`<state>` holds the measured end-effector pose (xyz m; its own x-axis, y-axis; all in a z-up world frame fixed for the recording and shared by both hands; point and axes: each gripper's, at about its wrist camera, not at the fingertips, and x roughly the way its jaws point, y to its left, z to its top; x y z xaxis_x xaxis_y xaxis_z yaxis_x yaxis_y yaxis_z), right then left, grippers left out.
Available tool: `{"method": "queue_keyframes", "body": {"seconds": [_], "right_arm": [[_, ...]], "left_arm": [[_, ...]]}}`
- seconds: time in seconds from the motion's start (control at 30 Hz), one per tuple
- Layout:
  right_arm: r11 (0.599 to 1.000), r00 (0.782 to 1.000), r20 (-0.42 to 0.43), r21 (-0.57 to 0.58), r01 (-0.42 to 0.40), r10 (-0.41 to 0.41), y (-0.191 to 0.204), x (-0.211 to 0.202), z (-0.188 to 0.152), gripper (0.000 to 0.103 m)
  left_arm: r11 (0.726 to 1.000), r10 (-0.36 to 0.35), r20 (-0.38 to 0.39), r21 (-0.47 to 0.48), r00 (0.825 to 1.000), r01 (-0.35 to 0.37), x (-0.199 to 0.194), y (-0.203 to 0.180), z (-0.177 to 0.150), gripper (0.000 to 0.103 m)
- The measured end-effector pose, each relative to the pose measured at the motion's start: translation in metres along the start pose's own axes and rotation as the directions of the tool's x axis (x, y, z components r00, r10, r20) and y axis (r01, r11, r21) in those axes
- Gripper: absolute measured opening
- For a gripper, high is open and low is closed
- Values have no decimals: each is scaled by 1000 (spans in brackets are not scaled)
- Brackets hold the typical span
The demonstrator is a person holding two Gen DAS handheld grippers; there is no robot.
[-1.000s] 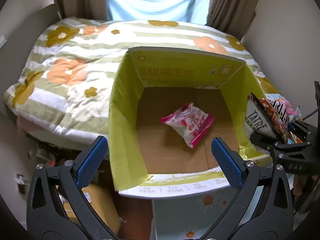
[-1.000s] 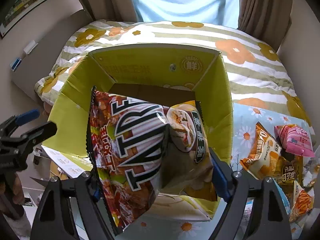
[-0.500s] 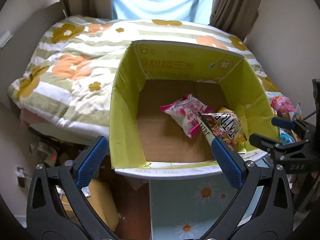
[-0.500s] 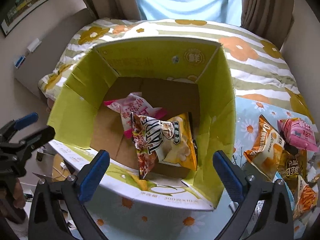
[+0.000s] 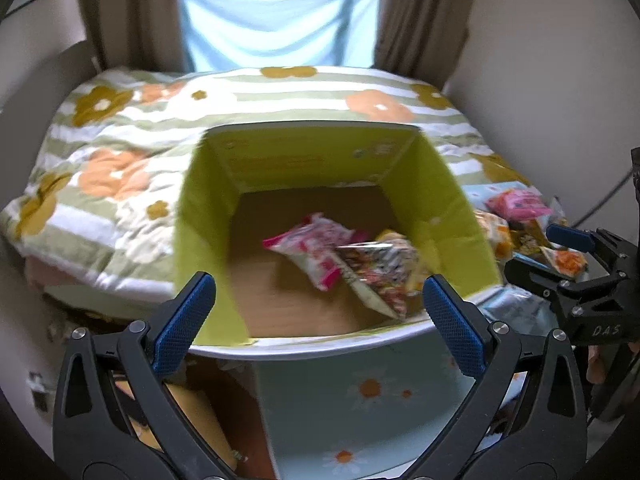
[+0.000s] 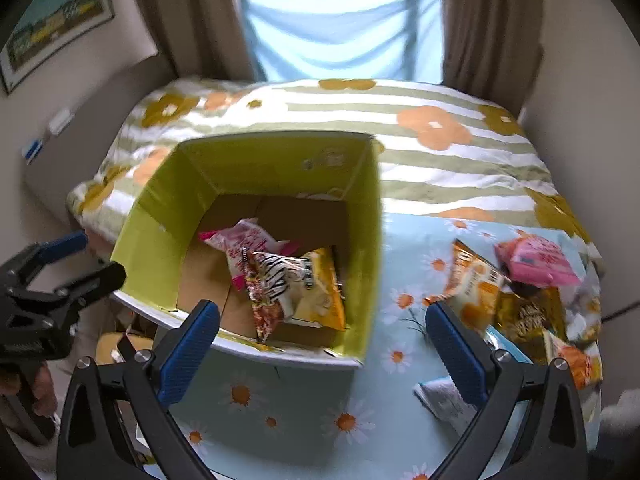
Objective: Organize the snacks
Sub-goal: 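Grasp the blue-white bag with the left tool while the right tool grasps the yellow cheese bag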
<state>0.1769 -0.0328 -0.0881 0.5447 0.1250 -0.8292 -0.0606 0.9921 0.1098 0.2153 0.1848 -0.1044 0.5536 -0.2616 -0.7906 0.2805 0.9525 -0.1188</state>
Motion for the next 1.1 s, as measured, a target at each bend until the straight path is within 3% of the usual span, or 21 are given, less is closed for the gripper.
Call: {"method": "queue_keyframes", "body": {"seconds": [0.27,0.53,0.83,1.1], "right_arm": [[991,996,35,104,83,-87,-57,-37,-22,103],[974,988,63,192,124,-138,-152,-77,-47,103],[965,991,9,231,126,-132,-249,-87,-85,103],[966,998,-51,254,51,-39,-305,-67,-104,103]], "left_arm": [[993,-86,1,87,996,85,-1,-65,2,103],[979,-107,2,173,994,105,2,-158,-2,103],[972,-123,-55,192,991,132,32,-265,-21,103],[980,-75,-106,174,991,93,59,-306,-33,103]]}}
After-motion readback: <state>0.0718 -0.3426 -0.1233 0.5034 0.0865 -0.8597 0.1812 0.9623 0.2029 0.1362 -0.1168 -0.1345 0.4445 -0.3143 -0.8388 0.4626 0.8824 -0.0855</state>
